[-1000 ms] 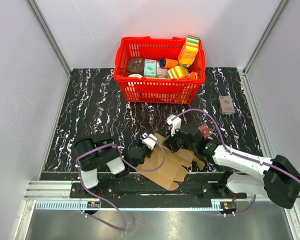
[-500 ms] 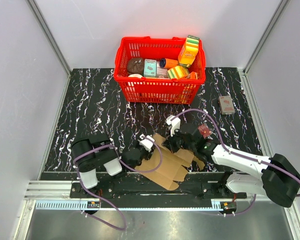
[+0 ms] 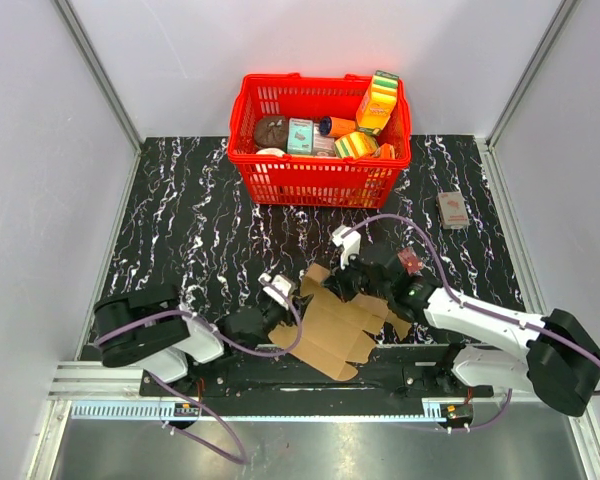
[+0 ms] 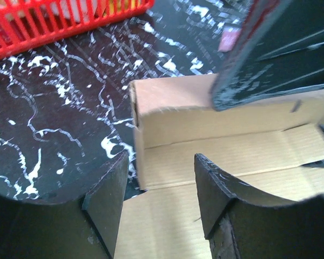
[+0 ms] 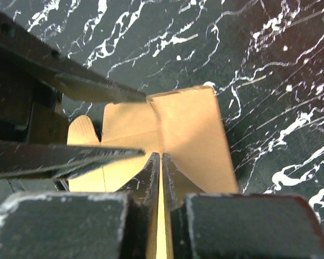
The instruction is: Fold the paper box
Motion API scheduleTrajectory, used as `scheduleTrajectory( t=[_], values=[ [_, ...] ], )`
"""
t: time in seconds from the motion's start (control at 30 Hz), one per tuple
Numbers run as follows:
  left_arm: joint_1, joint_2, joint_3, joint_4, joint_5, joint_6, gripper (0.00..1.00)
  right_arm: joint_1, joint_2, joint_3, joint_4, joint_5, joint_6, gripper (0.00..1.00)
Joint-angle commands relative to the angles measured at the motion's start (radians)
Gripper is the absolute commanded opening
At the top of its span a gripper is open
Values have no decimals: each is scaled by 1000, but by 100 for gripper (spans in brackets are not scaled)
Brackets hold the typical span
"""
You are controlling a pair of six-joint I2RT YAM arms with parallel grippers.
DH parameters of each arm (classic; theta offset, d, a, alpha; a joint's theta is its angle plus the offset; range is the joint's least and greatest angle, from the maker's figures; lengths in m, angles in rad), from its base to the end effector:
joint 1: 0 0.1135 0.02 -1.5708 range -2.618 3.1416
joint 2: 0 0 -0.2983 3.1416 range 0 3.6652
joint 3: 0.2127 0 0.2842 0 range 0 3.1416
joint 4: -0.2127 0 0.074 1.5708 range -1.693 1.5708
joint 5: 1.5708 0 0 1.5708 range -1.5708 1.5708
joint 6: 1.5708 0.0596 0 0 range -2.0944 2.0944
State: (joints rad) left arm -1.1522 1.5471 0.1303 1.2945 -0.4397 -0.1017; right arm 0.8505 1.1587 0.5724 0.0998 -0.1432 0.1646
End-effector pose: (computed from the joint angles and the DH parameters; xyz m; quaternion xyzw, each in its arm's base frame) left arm 0.1215 -0.2106 0.1308 0.2415 0.7049 -0.2471 0.6195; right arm 0.1801 0.2181 0.2209 -0.3221 0.7922 0.3037 0.4200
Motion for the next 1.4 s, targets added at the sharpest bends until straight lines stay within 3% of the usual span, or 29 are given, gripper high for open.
scheduleTrajectory(
  t=[0.0,0.07,0.2,0.4,0.53,0.67,0.77,1.0,1.37],
  values=[
    [-69,-99,-8,100,-80,-53,57,-7,-57,75,3,13,-8,14],
    [-104,-166,-1,-2,-131,-87,57,-7,-86,83,-2,27,-8,22],
    [-177,-268,18,-176,-203,-135,56,-7,-151,80,-5,97,1,28],
    [-273,-370,63,-363,-295,-153,56,-7,-241,72,-69,250,26,30],
    [-296,-517,139,-548,-335,-190,56,-7,-300,66,-141,332,70,30],
    [-296,-628,270,-1006,-473,-381,50,-7,-285,87,-227,306,75,31],
    [-293,-699,316,-1214,-531,-513,41,-7,-226,124,-249,248,61,31],
    [-293,-762,296,-1345,-533,-628,10,-7,-123,168,-198,192,42,28],
    [-293,-691,328,-1420,-527,-696,3,-18,-96,162,-161,189,15,14]
  ],
)
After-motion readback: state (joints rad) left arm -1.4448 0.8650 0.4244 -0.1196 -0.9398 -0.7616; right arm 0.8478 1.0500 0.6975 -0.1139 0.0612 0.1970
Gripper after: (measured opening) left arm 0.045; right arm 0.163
